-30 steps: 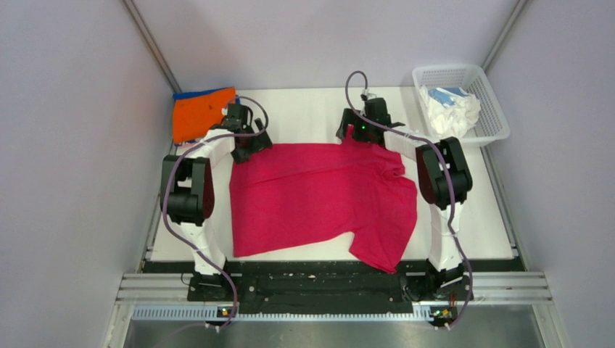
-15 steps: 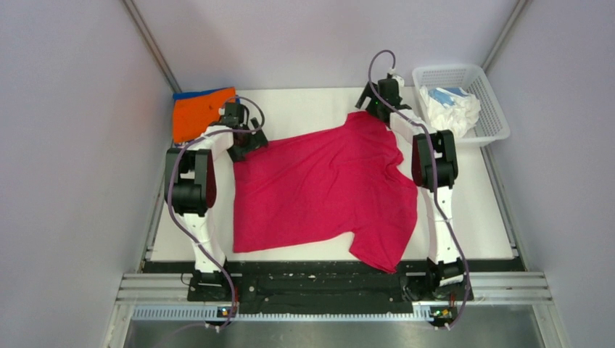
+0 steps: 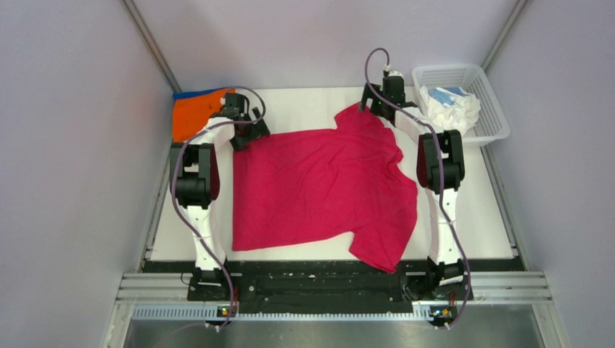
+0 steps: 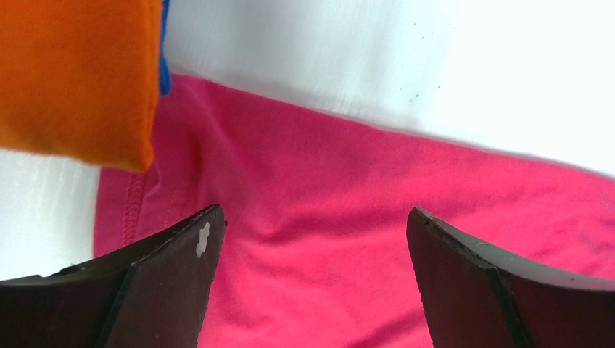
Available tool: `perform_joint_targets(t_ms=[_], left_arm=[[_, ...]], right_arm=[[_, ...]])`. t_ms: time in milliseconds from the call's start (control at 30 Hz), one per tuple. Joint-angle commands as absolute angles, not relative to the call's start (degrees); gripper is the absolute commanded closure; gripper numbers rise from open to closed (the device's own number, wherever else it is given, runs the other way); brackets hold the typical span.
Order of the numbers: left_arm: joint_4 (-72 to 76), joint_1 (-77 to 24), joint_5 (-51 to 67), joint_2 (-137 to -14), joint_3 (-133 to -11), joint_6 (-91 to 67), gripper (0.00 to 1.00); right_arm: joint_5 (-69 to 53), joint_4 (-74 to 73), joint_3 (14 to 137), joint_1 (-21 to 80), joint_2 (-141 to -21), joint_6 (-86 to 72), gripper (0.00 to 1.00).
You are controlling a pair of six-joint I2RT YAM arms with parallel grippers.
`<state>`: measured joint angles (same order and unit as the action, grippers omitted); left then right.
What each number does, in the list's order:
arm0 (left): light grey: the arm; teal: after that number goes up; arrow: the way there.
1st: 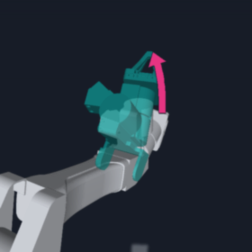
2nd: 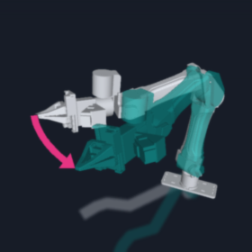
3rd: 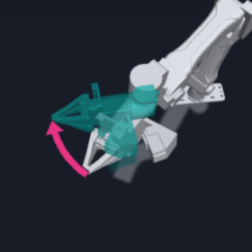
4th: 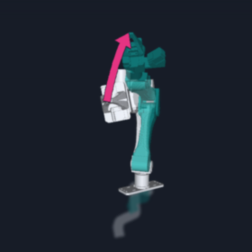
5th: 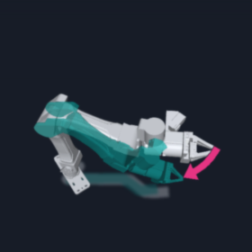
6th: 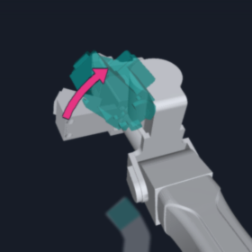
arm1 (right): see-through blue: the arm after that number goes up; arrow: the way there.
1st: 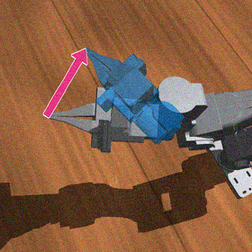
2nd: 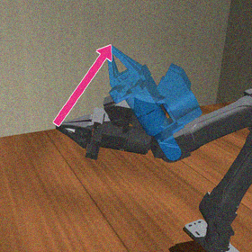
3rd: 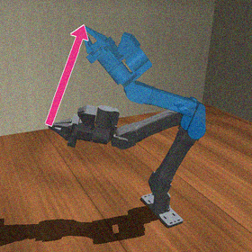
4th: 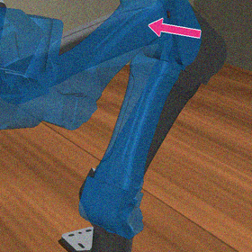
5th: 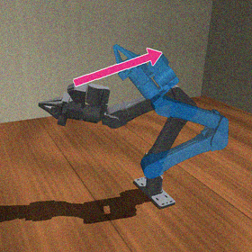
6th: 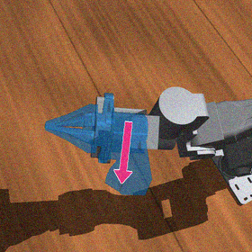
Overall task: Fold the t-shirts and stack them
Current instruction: Flatten out the tshirt
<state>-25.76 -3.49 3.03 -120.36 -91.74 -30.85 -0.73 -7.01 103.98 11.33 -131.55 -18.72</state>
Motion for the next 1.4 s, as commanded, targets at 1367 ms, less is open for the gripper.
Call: perform_joint_targets(t_ms=[1367], left_arm=[[-44.93, -8.66, -3.43, -141.22, -122.04, -31.94, 0.01]], right_arm=[[10.89, -14.89, 97.96, 11.01, -132.62, -21.64, 0.01]])
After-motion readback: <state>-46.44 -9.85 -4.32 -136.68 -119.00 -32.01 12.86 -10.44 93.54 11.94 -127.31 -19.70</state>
